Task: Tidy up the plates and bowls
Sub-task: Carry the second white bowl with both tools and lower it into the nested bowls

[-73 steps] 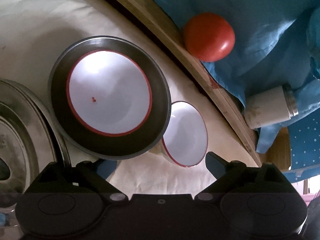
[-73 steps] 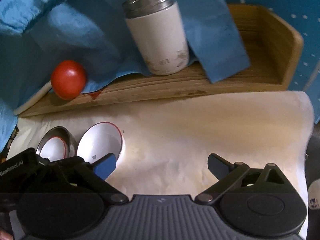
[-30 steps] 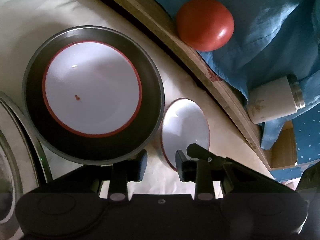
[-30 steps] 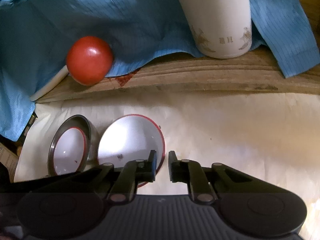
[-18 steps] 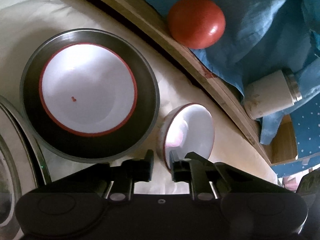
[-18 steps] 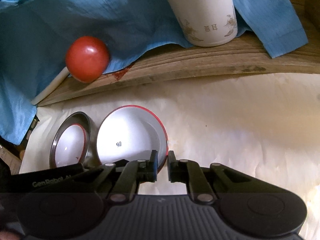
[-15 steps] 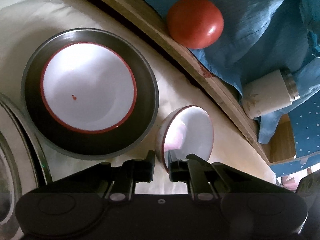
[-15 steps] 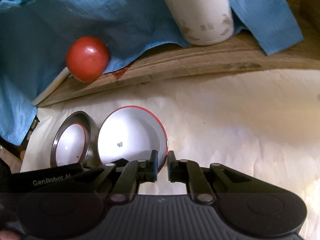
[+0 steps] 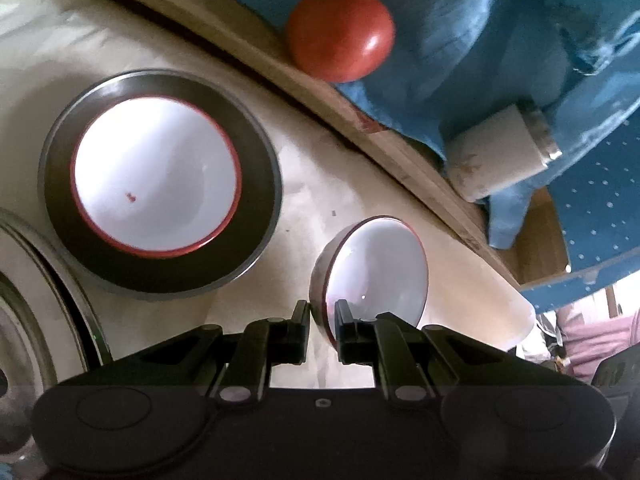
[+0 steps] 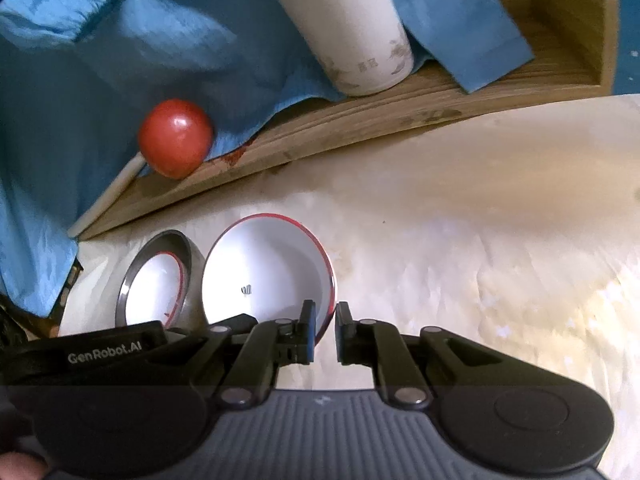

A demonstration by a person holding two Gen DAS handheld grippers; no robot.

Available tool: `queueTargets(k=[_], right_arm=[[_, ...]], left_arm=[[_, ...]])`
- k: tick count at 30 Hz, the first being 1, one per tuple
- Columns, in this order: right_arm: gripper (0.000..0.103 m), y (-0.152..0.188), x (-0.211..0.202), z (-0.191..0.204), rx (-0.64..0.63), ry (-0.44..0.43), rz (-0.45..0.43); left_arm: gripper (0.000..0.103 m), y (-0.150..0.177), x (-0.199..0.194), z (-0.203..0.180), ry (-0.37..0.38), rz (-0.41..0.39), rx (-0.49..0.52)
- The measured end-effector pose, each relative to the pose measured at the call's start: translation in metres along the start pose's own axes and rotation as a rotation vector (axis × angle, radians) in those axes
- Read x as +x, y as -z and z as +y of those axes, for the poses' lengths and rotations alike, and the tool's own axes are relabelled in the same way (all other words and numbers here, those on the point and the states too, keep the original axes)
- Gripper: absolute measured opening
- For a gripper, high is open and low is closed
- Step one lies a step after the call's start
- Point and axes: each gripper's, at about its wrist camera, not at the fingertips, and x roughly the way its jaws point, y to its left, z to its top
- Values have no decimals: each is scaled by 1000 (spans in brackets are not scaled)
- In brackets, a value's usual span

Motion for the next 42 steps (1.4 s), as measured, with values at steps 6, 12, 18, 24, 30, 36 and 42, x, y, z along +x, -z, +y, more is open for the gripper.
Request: queueTargets(k=[6,12,18,24,30,36,42], right_arm=[[11,1,-15,16,2,-7,-53],[12,-3,-9,46,-37,-44,-68],[12,-5,3,78,-79,-92,-53],[12,-5,18,104,-110,-130,-27],[13,-1,25,118,-115,-128,9],[13,1,30,125,-108,-117,36],[14,1,36,133,-103,-95,69]], left_arm=[[12,-7,-19,-2,28,-30,65],[12,-22,-46,6,10,-96,125],[12,-38,-68,25,-29,-139,112],[12,-49,-89,46,-67,-174,85],[12,-55,-96,59,-89,-170,69],[12,-58,-97,64,-100,-157,64],[12,-59,-97,70,-118,-129,58]])
